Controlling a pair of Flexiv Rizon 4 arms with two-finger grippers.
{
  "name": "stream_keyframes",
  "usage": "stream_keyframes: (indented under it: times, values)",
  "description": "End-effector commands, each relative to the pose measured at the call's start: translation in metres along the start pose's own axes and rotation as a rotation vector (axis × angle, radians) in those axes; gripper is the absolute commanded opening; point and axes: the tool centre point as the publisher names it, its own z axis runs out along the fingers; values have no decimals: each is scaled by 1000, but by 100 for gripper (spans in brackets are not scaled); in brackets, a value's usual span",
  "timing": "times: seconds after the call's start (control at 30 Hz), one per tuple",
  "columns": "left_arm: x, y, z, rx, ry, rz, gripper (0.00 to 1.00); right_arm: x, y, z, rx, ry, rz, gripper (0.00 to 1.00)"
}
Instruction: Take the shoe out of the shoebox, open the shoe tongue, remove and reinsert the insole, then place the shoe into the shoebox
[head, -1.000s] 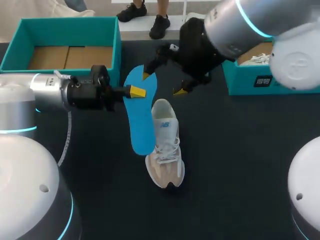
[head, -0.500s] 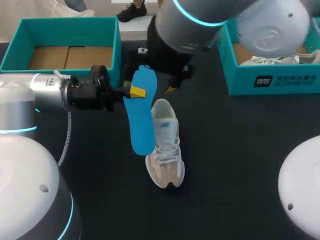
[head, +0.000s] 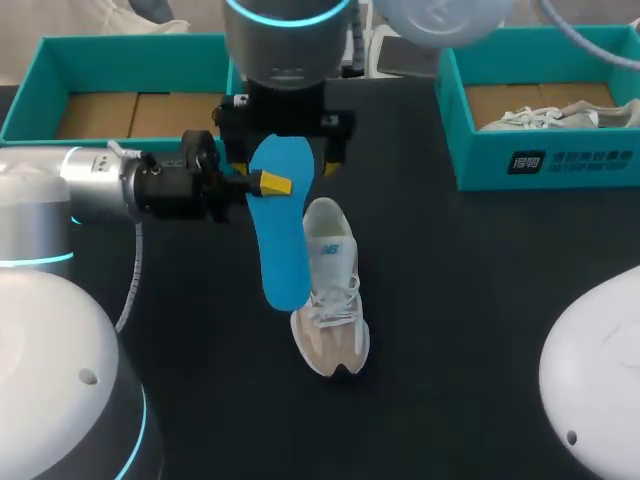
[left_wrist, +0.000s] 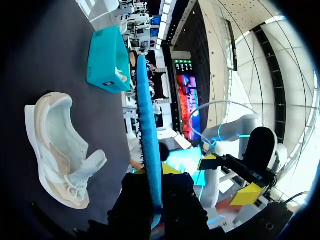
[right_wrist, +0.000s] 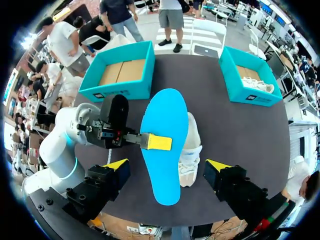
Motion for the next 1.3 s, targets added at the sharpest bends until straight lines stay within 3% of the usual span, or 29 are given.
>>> stream_keyframes:
  times: [0.03, 0.27, 0.83, 0.9, 1.07, 1.3]
  values:
    - [-1, 0, 0, 1, 1, 1, 0, 2, -1, 2, 10, -60, 4, 100]
    - [-1, 0, 0, 1, 1, 1, 0, 2, -5, 2, -7, -8, 19, 100]
    - [-1, 0, 0, 1, 1, 1, 0, 2, -5, 1, -3, -32, 12, 100]
    - [-1, 0, 0, 1, 1, 1, 0, -3, -6, 0, -24, 92, 66, 100]
    - [-1, 0, 0, 1, 1, 1, 0, -20, -10, 1, 49, 283, 65, 100]
    - [-1, 0, 0, 1, 1, 1, 0, -33, -9, 3, 97, 427, 43, 100]
